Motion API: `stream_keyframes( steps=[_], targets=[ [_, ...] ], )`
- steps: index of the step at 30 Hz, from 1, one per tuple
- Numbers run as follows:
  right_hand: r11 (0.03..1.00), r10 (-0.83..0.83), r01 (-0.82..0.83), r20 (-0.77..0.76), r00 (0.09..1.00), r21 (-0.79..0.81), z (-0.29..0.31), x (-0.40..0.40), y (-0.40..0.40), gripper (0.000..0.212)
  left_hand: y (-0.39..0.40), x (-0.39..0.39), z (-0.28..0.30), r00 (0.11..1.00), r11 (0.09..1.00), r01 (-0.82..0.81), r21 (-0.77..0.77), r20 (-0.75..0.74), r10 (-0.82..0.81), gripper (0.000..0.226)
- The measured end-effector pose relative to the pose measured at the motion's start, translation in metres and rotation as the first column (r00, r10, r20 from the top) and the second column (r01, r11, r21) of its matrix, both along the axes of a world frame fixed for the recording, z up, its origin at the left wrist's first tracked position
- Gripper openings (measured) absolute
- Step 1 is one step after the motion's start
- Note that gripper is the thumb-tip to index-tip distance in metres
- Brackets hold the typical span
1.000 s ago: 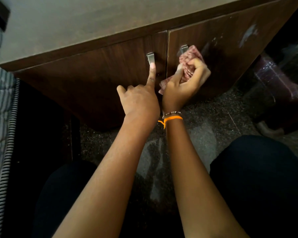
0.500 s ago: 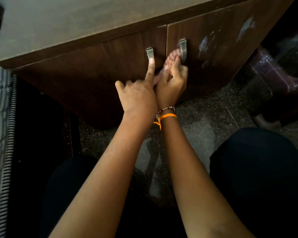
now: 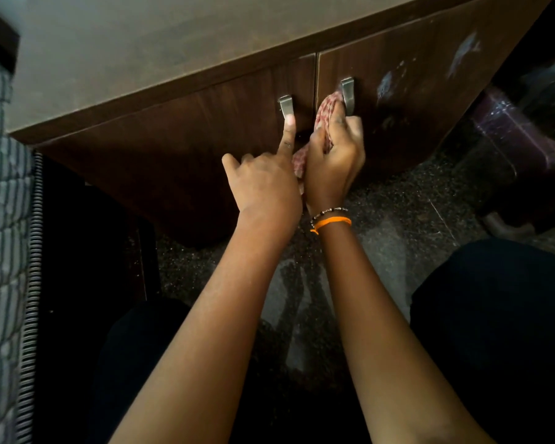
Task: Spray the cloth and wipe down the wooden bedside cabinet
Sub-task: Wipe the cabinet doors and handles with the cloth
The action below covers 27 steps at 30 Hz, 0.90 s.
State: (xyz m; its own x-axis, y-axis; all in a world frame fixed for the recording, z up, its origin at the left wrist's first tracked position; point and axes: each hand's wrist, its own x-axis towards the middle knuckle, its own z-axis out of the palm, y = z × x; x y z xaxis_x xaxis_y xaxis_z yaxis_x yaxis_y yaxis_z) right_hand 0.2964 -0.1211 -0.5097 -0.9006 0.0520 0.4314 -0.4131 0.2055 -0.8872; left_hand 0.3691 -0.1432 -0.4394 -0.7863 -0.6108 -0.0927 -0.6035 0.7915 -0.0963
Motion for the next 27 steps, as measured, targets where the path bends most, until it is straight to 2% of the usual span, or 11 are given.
stream_keyframes(
  steps=[2, 5, 7, 9, 11, 13, 15, 19, 21, 25, 27],
  targets=[
    [1.000, -0.003, 0.003, -0.025, 1.000, 0.002, -0.003, -0.001, 0.003, 0.040, -0.001, 0.000, 0.003, 1.000, 1.000, -0.003, 0.011, 0.014, 0.003, 0.077],
    [0.992, 0.051, -0.050, -0.006, 0.999, 0.117, -0.024, 0.001, 0.006, 0.043, 0.004, 0.001, 0.003, 1.000, 0.999, -0.008, 0.032, -0.008, 0.008, 0.074],
    [0.980, 0.083, -0.099, 0.100, 0.992, 0.171, -0.048, 0.002, 0.008, 0.044, 0.007, 0.000, 0.003, 1.000, 0.999, -0.011, 0.034, -0.016, 0.012, 0.076],
    [0.990, 0.088, -0.120, 0.323, 0.942, 0.079, -0.071, 0.004, 0.017, 0.028, 0.009, 0.000, 0.003, 1.000, 0.999, -0.013, 0.037, -0.026, 0.014, 0.081],
    [0.996, 0.028, -0.065, 0.455, 0.890, 0.067, -0.087, 0.006, 0.033, 0.023, 0.007, 0.000, 0.002, 1.000, 0.999, -0.007, 0.032, -0.022, 0.008, 0.085],
    [1.000, -0.020, 0.025, 0.513, 0.858, -0.002, -0.083, 0.001, 0.046, 0.025, 0.004, 0.002, 0.001, 1.000, 0.999, -0.006, 0.032, -0.010, 0.006, 0.089],
    [0.990, -0.034, 0.092, 0.447, 0.894, -0.107, -0.059, -0.013, 0.049, 0.031, 0.001, 0.004, -0.001, 1.000, 0.999, -0.015, 0.044, -0.015, 0.016, 0.091],
    [0.979, 0.006, 0.015, 0.101, 0.995, -0.202, -0.006, -0.042, 0.041, 0.039, 0.003, 0.003, -0.008, 0.996, 0.997, -0.038, 0.066, -0.082, 0.043, 0.089],
    [0.988, 0.076, -0.069, 0.044, 0.996, -0.137, 0.009, -0.047, 0.042, 0.044, 0.004, 0.003, -0.010, 0.995, 0.996, -0.046, 0.082, -0.082, 0.053, 0.089],
    [0.960, 0.078, -0.094, 0.072, 0.994, 0.262, 0.009, -0.054, 0.049, 0.047, 0.003, 0.002, -0.010, 0.996, 0.995, -0.045, 0.089, -0.069, 0.051, 0.091],
    [0.934, 0.093, -0.102, 0.042, 0.995, 0.342, 0.009, -0.058, 0.052, 0.047, 0.003, 0.001, -0.010, 0.997, 0.995, -0.046, 0.093, -0.059, 0.051, 0.092]
  ],
)
